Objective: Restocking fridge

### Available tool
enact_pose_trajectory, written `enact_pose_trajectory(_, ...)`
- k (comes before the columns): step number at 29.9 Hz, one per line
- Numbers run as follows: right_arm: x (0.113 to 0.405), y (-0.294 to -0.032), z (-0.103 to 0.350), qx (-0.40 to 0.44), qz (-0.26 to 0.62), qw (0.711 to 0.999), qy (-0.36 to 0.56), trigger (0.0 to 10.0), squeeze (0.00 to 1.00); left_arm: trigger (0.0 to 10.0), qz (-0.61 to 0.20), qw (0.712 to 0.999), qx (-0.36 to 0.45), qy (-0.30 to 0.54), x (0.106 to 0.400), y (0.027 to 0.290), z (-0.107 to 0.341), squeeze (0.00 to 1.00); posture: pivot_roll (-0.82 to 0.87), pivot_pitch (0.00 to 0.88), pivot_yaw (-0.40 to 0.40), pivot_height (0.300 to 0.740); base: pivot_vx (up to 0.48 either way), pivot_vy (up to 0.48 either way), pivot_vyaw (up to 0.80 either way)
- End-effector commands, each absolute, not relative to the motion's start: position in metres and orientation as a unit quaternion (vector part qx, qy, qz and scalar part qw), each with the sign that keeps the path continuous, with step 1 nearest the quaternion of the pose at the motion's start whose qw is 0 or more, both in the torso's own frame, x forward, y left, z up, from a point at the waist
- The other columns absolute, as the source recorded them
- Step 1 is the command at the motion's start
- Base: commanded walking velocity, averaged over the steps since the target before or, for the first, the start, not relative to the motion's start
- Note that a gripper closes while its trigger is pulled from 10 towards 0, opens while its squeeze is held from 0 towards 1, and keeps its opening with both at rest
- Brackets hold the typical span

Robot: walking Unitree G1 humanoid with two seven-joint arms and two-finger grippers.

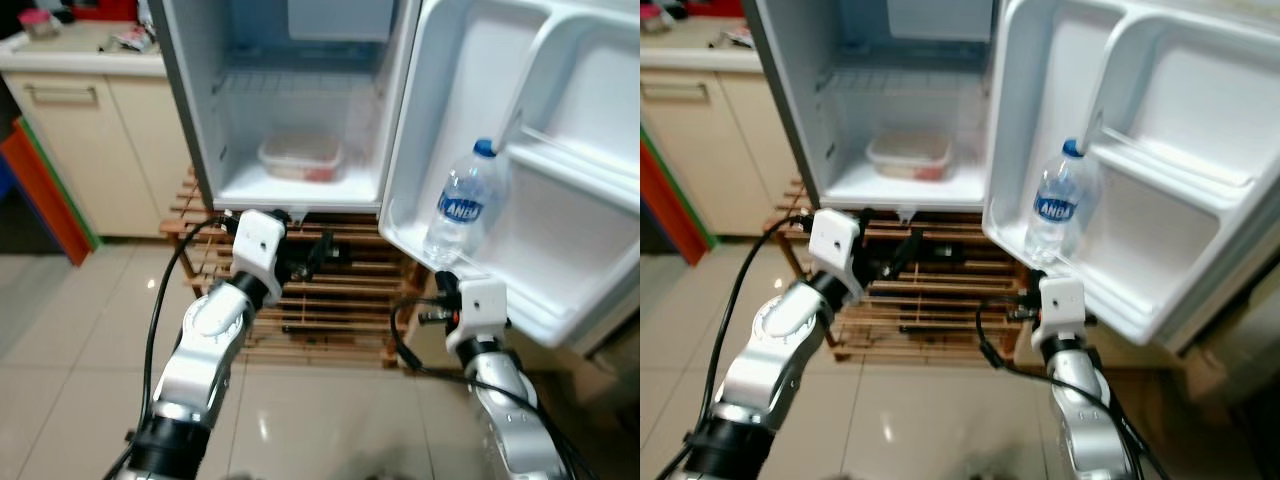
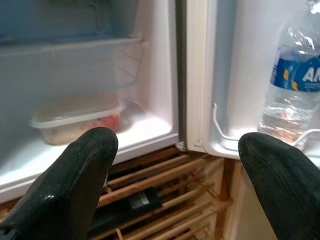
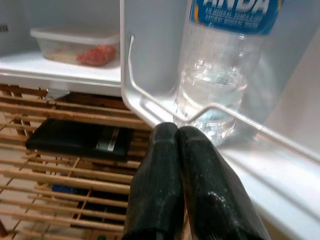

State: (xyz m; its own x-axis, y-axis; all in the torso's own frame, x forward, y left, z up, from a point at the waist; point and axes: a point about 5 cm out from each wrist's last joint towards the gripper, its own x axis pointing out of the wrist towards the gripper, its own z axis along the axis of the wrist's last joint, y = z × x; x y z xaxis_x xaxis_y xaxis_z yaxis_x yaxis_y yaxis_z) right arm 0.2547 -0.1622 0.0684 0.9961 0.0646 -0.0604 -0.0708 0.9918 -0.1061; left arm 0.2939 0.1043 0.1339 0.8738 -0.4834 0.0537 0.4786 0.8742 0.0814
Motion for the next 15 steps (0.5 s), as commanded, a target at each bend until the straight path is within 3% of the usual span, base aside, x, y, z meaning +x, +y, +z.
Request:
enact_pose_trajectory(1, 0.2557, -0.1621, 0.0701, -0.057, 0.034, 0.997, 0.027, 10.0, 0.0, 10.0, -0.248, 0.968, 0.038, -0.028, 0.2949, 0.1058, 0.1316, 0.0, -0.02, 0.0, -0.021, 0.711, 0.0, 0.0, 0.0)
enact_pose_trajectory(7, 0.256, -0.1627, 0.0699, -0.056, 0.033, 0.998, 0.027, 10.0, 0.0, 10.0, -0.246, 0.968, 0.042, -0.028, 0.2958, 0.1059, 0.1319, 0.0, -0.02, 0.0, -0.02, 0.711, 0.0, 0.0, 0.0)
enact_pose_trajectory(15, 0.2554, -0.1636, 0.0691, -0.056, 0.031, 0.998, 0.03, 10.0, 0.0, 10.0, -0.245, 0.968, 0.045, -0.03, 0.2971, 0.1068, 0.1324, 0.0, -0.02, 0.0, -0.019, 0.711, 0.0, -0.294, 0.0)
